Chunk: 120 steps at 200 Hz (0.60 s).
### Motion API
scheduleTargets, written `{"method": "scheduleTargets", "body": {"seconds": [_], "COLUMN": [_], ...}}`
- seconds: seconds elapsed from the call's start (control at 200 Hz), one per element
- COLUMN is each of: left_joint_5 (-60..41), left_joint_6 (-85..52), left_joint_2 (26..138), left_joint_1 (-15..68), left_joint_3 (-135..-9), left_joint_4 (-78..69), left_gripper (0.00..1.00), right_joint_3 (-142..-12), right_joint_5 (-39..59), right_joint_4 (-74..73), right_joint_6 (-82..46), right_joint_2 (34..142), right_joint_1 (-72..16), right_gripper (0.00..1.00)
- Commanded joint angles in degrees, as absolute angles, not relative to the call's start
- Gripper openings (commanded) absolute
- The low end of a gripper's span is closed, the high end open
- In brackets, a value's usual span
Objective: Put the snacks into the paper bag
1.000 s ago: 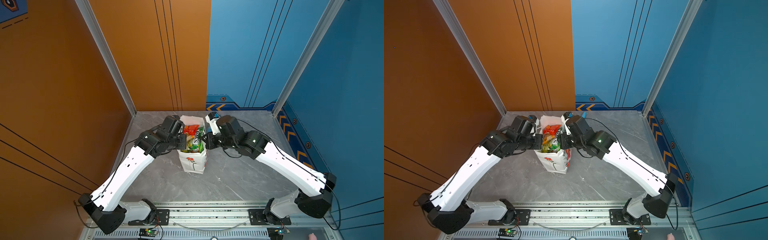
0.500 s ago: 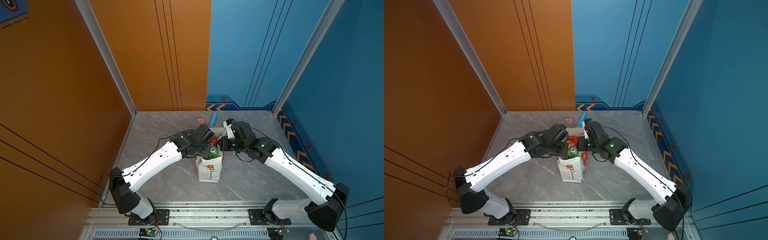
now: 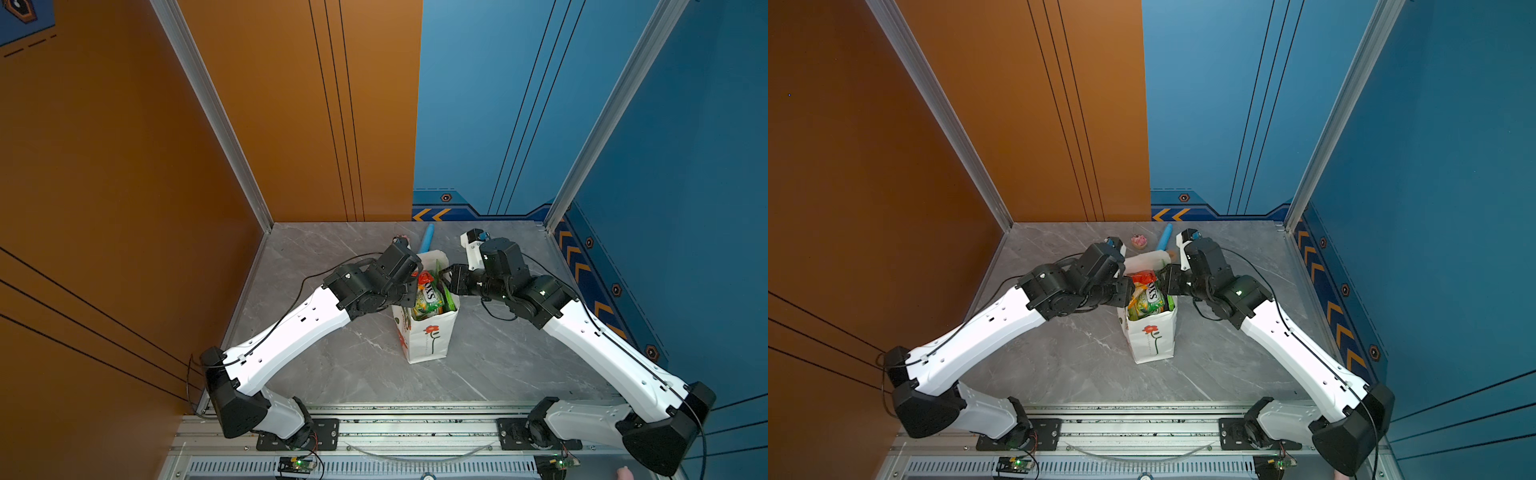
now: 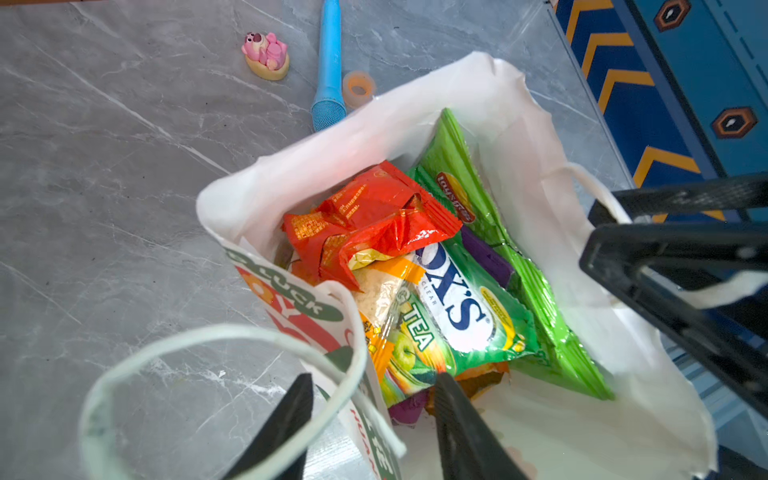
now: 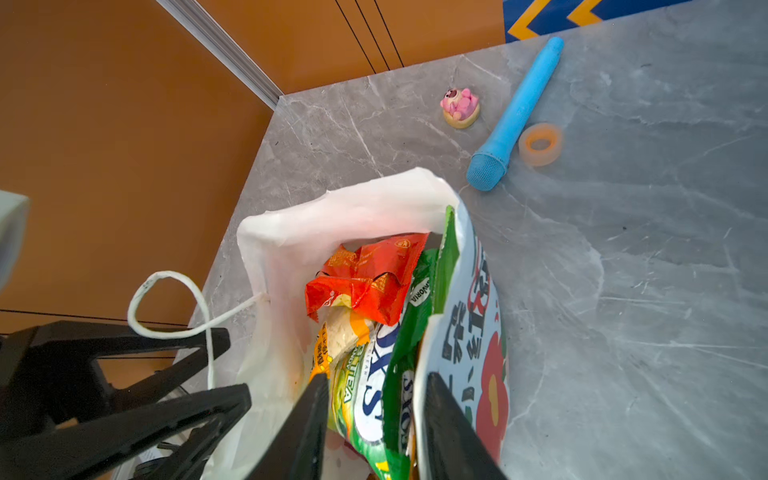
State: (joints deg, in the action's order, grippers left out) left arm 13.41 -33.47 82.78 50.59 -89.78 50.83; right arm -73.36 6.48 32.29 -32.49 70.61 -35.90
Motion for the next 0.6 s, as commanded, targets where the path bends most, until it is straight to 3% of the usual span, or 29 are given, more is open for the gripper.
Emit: {"method": "scheduleTargets", "body": {"seconds": [0.0, 0.21, 0.395, 0.431, 0.581, 0.596], "left_joint_5": [15.3, 15.1, 21.2, 21.6, 25.5, 26.2], "left_joint_6": [-32.8, -29.6, -25.9, -25.2, -23.1, -23.0], "left_joint_2": [79.9, 77.1, 69.7, 68.1, 62.7, 62.1], "left_joint_1": [50.2, 49.8, 51.0, 51.0, 50.9, 50.9], "left_joint_3": [-88.4, -88.2, -83.0, -81.5, -78.2, -77.8], "left_joint_4": [51.1, 51.1, 45.2, 43.7, 40.7, 40.5], "left_gripper": [0.54, 0.61, 0.64, 0.74, 0.85, 0.9], "right_joint_3": [-72.6, -72.9, -74.0, -74.4, -75.3, -75.3], "right_joint_5": [5.8, 6.2, 7.6, 7.7, 7.5, 7.5], "right_joint_4": [32.0, 33.2, 34.2, 34.4, 35.4, 35.4], "right_joint_6": [-32.0, -31.8, -30.8, -30.5, -29.5, -29.5], "right_joint_2": [68.3, 67.5, 67.5, 67.5, 67.0, 66.8], "right_joint_1": [-35.1, -33.3, -32.1, -31.9, -31.0, -30.8], "right_gripper": [0.45, 0.57, 0.61, 0.63, 0.71, 0.71]}}
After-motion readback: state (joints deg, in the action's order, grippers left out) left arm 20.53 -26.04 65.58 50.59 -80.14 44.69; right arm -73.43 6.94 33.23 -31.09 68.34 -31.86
